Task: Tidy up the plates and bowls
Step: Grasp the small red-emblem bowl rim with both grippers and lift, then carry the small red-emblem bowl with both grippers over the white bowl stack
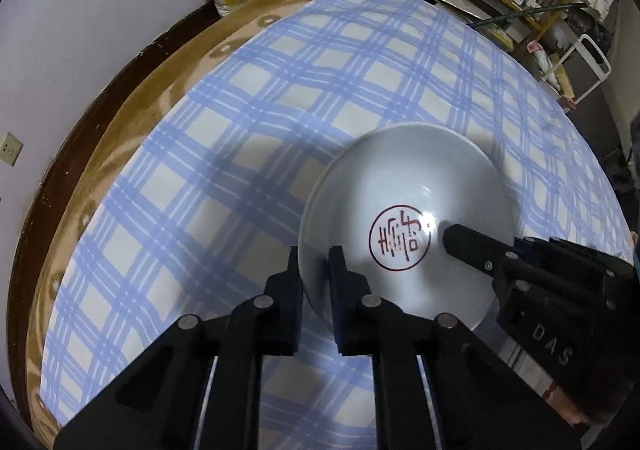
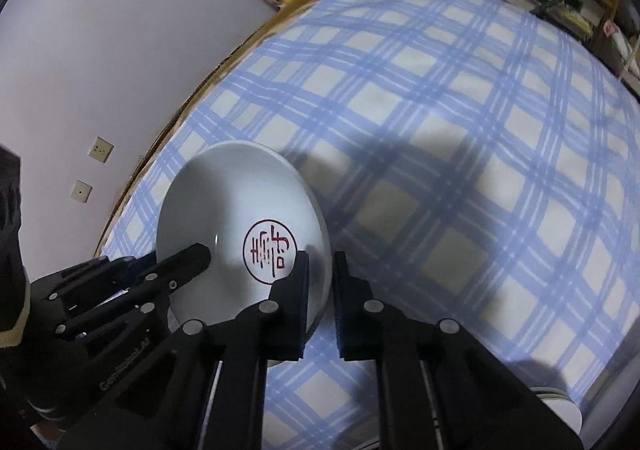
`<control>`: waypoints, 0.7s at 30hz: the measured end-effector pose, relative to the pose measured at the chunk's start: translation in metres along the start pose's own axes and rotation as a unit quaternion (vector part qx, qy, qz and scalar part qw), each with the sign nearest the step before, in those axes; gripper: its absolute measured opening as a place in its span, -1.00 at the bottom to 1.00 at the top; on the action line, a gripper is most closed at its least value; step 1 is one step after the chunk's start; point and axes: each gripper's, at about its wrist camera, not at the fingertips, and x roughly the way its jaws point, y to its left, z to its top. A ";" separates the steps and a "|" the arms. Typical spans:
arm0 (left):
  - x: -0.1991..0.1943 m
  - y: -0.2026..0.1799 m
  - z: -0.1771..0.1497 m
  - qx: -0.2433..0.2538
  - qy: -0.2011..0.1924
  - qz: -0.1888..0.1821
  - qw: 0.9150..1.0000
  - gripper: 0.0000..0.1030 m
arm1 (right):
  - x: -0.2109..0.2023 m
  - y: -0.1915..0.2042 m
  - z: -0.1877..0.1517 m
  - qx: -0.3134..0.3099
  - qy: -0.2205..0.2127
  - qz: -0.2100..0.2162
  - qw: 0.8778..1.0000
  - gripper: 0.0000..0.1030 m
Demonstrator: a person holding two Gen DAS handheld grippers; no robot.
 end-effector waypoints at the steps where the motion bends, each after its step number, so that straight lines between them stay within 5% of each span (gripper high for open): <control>1: -0.002 -0.002 0.000 0.002 0.000 0.002 1.000 -0.77 | -0.002 0.001 -0.001 0.000 -0.002 -0.003 1.000 -0.77; 21: -0.080 -0.083 -0.018 0.073 -0.038 -0.009 0.997 -0.76 | -0.093 -0.031 -0.027 0.029 -0.072 -0.024 0.997 -0.77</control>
